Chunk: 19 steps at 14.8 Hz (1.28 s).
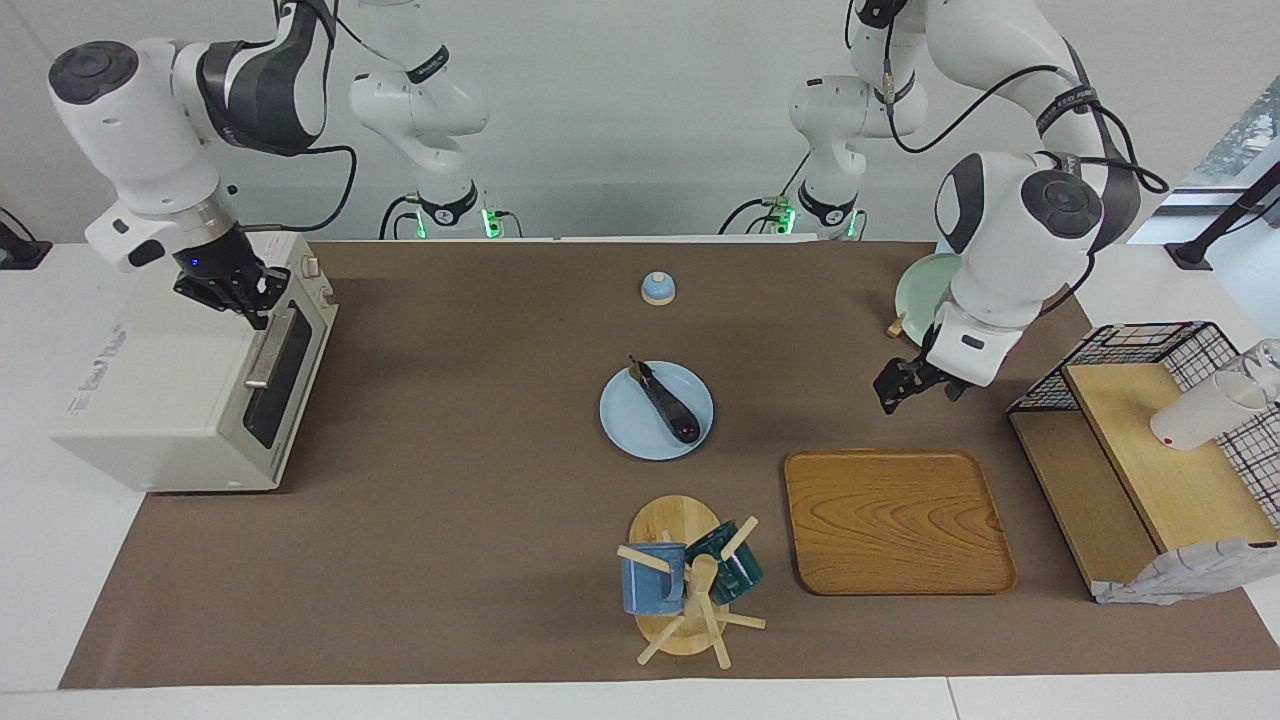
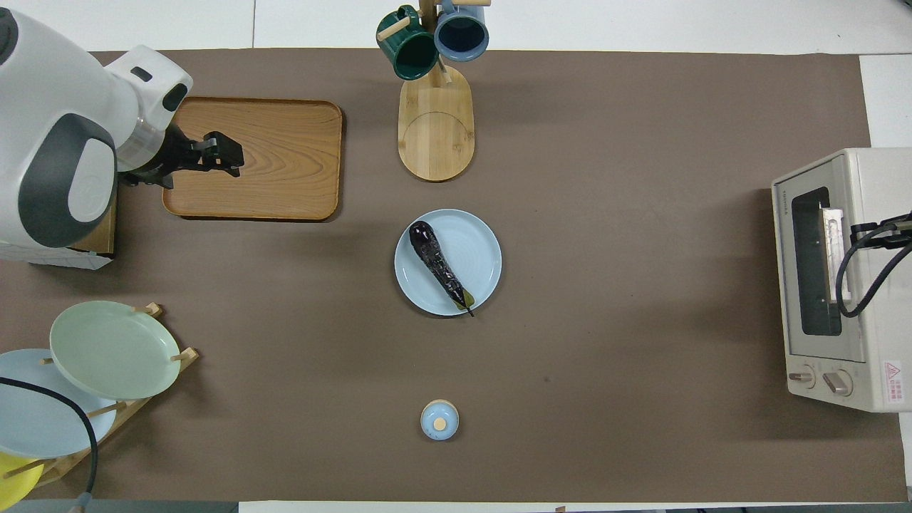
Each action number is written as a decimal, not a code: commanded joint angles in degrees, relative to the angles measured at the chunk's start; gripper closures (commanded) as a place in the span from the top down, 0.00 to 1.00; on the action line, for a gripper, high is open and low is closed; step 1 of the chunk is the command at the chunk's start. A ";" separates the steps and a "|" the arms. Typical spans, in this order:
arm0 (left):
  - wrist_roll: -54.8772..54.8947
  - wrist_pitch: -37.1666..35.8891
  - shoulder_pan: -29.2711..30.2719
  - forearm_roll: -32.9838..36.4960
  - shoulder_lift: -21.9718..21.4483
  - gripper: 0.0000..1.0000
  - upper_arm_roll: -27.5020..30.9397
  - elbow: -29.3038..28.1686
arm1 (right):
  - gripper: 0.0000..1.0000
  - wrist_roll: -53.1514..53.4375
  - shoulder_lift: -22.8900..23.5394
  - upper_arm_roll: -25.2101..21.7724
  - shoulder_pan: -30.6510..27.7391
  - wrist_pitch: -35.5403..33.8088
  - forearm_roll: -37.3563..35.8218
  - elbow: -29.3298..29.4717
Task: Put eggplant into oven
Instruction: 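Open the left gripper and withdraw it back to rest, then reach the right gripper to the toaster oven door handle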
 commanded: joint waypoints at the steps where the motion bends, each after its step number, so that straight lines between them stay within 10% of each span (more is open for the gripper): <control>1: 4.71 -3.25 0.63 1.05 -3.79 1.00 -0.26 -0.85 | 0.00 0.15 -3.41 0.39 -0.17 4.12 -0.63 -6.30; 5: 7.01 -5.18 2.39 1.05 -9.06 1.00 -0.35 -4.71 | 0.00 1.02 0.18 0.92 1.40 10.46 -0.45 -10.36; 8: 6.93 -8.17 2.48 0.96 -12.23 1.00 -0.35 -7.35 | 0.00 0.41 3.35 0.83 3.26 -2.87 -2.74 -0.01; 19: 6.57 -7.91 4.15 -3.52 -16.54 1.00 -0.17 -8.32 | 0.00 -10.84 1.60 0.66 -0.08 4.23 -5.64 -5.88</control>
